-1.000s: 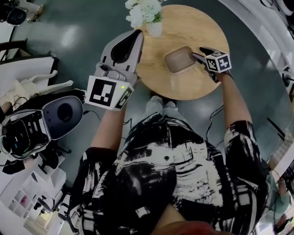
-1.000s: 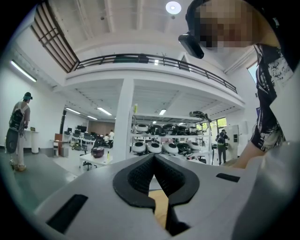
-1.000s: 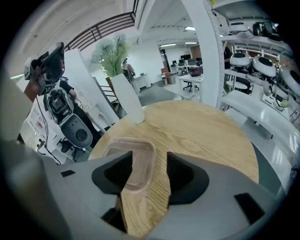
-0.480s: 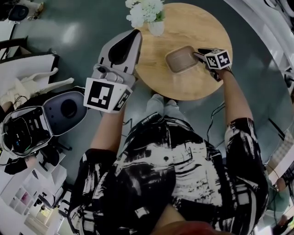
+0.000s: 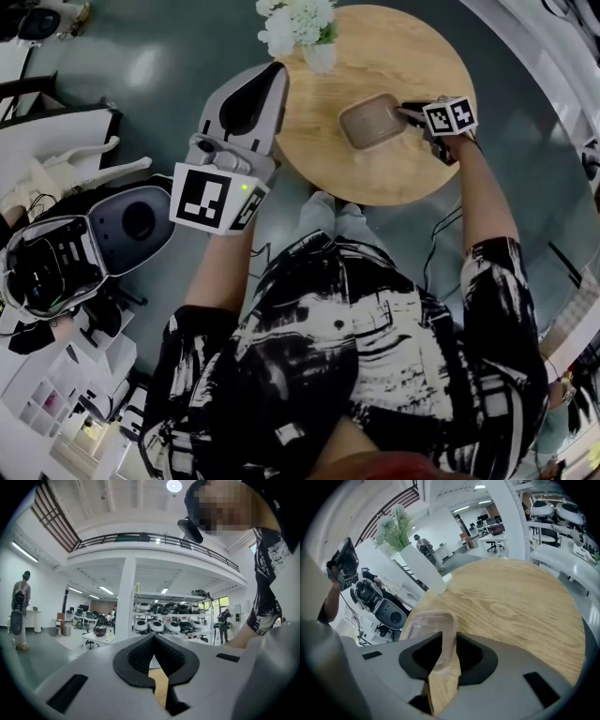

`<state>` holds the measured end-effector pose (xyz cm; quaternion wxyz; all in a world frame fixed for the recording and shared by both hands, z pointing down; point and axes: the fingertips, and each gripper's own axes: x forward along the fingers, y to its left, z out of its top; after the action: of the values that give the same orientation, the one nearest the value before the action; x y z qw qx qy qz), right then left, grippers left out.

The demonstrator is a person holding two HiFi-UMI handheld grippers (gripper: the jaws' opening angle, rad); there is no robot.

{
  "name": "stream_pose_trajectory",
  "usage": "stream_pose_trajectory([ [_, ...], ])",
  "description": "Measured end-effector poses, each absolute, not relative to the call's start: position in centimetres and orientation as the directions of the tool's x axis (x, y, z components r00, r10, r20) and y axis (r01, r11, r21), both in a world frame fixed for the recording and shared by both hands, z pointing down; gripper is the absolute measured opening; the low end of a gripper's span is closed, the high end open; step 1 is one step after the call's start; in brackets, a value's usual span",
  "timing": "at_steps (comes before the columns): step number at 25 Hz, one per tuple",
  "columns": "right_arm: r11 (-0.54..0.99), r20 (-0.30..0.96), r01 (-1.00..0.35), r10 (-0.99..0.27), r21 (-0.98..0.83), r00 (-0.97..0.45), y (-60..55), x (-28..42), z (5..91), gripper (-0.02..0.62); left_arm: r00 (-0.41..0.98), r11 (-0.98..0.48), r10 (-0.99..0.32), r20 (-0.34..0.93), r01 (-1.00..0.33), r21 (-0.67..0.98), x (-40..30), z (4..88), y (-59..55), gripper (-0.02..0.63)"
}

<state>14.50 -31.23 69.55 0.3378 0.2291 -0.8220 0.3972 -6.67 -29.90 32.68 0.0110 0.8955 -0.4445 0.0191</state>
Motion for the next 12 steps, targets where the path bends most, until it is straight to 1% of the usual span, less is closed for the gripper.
stream_pose_trajectory([
  [10,0.530,0.709,-0.637,-0.093,-0.559,-0.699,-31.40,14.79,69.55,0.066,0.605,-0.605,-0.795,0.044,-0.796,0.001,-6.63,32.63,-29.92,0.000],
  [11,0.534,0.714,-0.642,-0.099,-0.550,-0.693,-31.38,14.99,69.60,0.019,0.606,-0.606,-0.794,0.044,-0.795,0.001,-6.57,32.62,-29.84,0.000],
  [12,0.539,0.719,-0.647,-0.106,-0.539,-0.687,-31.38,15.17,69.65,0.019,0.607,-0.607,-0.794,0.045,-0.794,0.000,-6.51,32.62,-29.77,0.000],
])
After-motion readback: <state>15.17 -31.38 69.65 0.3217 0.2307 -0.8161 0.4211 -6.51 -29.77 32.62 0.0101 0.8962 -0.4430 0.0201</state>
